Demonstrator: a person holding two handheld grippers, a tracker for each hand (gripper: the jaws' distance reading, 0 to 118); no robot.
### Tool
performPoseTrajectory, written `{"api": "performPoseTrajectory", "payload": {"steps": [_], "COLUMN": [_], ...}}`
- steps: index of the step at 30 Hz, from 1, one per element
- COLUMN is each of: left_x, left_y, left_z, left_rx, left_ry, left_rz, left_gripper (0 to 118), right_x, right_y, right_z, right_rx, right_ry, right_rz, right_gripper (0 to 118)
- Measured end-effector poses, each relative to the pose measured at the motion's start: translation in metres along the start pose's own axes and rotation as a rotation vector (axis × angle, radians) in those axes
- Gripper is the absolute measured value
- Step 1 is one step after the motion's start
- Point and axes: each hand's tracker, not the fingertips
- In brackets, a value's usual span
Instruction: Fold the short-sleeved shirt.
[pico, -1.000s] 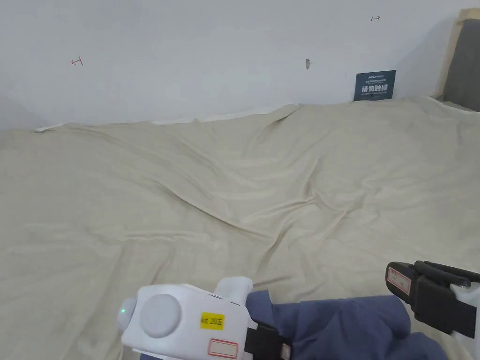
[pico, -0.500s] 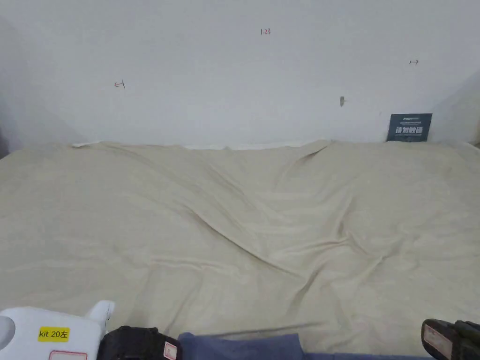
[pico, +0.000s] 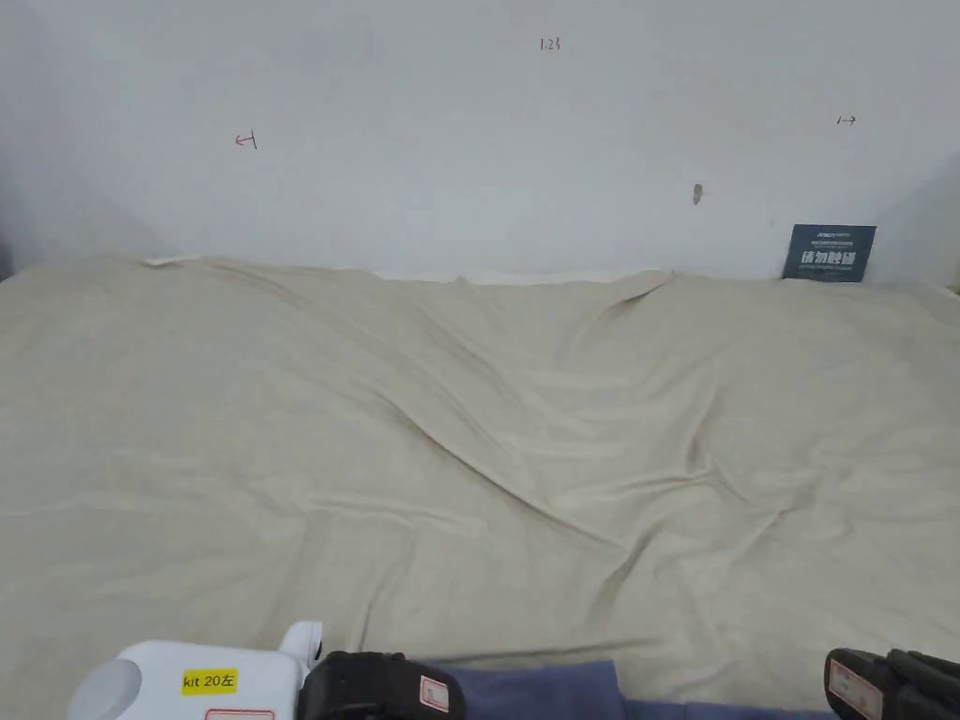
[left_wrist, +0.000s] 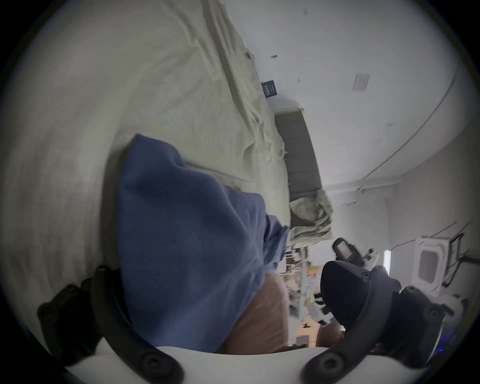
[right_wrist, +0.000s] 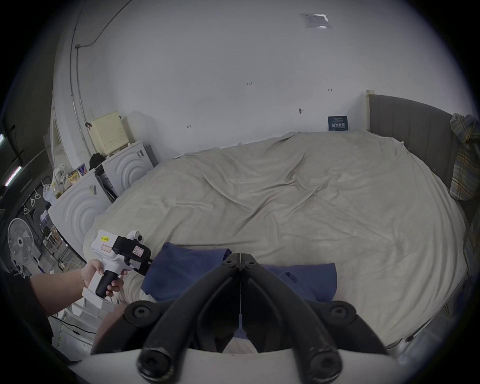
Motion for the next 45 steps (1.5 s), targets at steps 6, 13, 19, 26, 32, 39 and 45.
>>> {"api": "performPoseTrajectory", "payload": {"steps": [6,13,19,26,32,39,45], "left_x": [0.007,0.076,0.11,0.169,0.19,0.193,0.207], "left_y": [-0.005,0.003,0.003,-0.017,-0.015,-0.016,-0.017], "left_z": [0.016,0.047,0.086,0.034,-0.078,-0.127,-0.073], "left_rx": [0.049,0.123,0.166,0.097,-0.069,-0.234,-0.106], "left_ry": [0.288,0.577,1.112,0.911,0.633,0.341,0.53], "left_rz": [-0.019,-0.251,-0.385,-0.422,-0.371,-0.197,-0.337], "left_gripper": [16,16,16,16,16,116,117], "right_x": [0.004,0.006,0.02,0.036,0.047,0.058,0.066], "right_y": [-0.004,-0.002,-0.007,-0.019,-0.024,-0.027,-0.026], "right_z": [-0.002,-0.003,0.001,0.013,0.027,0.038,0.033], "right_rx": [-0.017,-0.026,0.003,-0.01,-0.006,0.006,0.007], "right_ry": [0.004,0.01,0.035,0.04,0.019,0.016,0.022], "right_rz": [-0.015,0.003,-0.015,-0.055,-0.074,-0.116,-0.131], "right_gripper": [0,0,0,0,0,0,0]}}
